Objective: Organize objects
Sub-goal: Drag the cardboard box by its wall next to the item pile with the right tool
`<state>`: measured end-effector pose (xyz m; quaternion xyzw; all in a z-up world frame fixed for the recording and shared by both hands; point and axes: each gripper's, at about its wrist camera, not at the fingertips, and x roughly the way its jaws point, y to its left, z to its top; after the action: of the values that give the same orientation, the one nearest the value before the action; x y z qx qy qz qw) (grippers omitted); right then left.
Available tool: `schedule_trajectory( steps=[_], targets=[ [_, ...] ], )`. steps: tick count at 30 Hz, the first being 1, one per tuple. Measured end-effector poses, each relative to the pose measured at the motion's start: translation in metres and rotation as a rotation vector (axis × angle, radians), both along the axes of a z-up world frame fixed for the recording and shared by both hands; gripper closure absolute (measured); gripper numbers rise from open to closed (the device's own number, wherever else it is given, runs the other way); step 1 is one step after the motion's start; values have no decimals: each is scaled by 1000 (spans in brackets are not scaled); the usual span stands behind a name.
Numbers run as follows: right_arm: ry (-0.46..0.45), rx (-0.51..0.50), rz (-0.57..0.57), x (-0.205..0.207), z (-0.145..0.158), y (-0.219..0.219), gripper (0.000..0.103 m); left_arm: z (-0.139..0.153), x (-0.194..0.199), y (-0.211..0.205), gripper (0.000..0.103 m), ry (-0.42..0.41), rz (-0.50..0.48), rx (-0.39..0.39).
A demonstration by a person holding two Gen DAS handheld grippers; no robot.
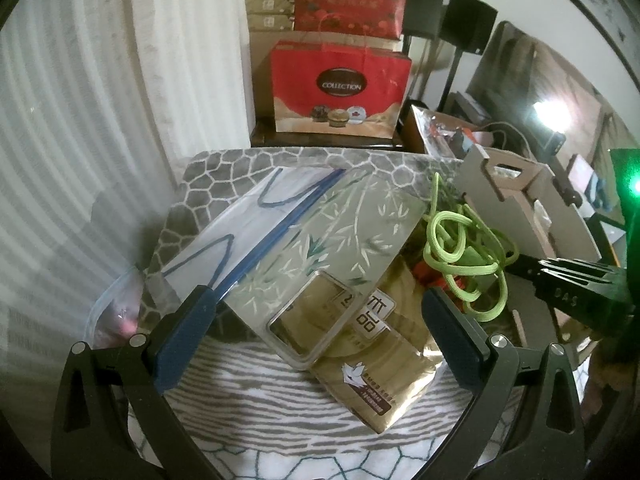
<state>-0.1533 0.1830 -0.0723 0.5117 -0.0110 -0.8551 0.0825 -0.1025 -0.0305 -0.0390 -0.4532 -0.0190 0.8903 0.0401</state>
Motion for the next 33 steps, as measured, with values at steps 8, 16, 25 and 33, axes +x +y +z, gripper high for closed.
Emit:
schedule_trajectory(
  steps=[8,16,25,33],
  targets=[
    [51,54,8,12,14,3,57,0,0,-3,0,0,-9,3],
    [47,-7,4,27,39,50,42,2,8,-1,0,6,-24,16],
    [34,-161,79,41,61,63,42,-1,8,-1,0,-6,-31,20],
    [87,27,-53,31,63,114,42,4,11,-4,0,-3,-31,19]
  ],
)
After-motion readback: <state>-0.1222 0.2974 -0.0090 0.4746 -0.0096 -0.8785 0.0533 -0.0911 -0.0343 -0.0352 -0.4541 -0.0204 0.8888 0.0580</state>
